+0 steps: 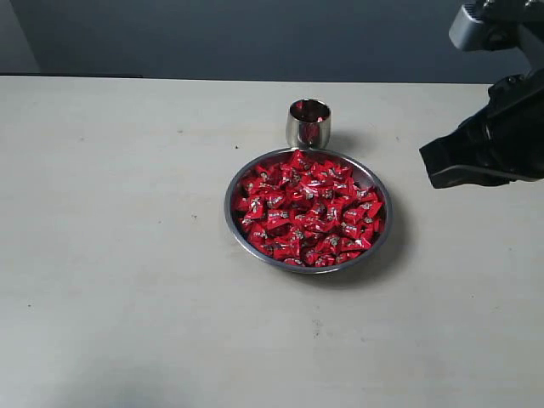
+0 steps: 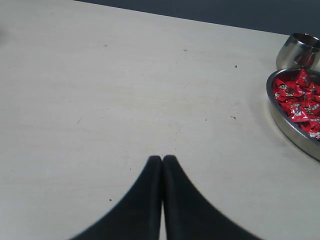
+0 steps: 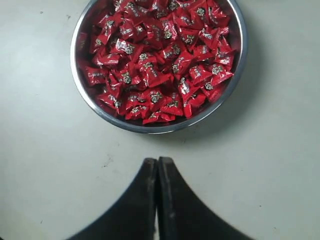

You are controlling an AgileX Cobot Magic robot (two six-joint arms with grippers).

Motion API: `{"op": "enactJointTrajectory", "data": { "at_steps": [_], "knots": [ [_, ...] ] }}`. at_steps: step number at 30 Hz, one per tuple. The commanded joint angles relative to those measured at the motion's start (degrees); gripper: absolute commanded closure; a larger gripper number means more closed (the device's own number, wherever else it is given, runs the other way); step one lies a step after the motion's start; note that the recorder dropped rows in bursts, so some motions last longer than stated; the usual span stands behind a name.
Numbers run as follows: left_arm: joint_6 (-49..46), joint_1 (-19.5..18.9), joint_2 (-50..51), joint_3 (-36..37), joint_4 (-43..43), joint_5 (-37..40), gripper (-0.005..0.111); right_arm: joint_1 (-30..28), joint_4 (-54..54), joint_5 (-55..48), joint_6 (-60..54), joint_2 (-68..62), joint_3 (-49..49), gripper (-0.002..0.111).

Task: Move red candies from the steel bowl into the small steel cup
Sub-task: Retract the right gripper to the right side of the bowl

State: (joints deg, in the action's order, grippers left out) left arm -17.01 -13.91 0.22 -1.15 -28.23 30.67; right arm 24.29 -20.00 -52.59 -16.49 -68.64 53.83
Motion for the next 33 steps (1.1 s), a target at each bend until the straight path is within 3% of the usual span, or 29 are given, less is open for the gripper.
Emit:
{"op": "enactJointTrajectory", "data": {
  "at_steps": [1,24,33],
  "knots": [
    [0.09,-0.19,-0.22,-0.01,-0.03,-0.3,0.106,-0.25,0.45,-0.25,0.07,0.48,-0.05,0.108],
    [0.09,-0.19,-0.22,-0.01,-0.03,-0.3,0.106,-0.25,0.26,1.3,0.07,0.48,-0.07,0.108],
    [0.09,-0.19,-0.22,-0.01,-0.03,-0.3,0.106,-0.25,0.26,6.32,0.07,0.37,-0.52,0.108]
  ]
}}
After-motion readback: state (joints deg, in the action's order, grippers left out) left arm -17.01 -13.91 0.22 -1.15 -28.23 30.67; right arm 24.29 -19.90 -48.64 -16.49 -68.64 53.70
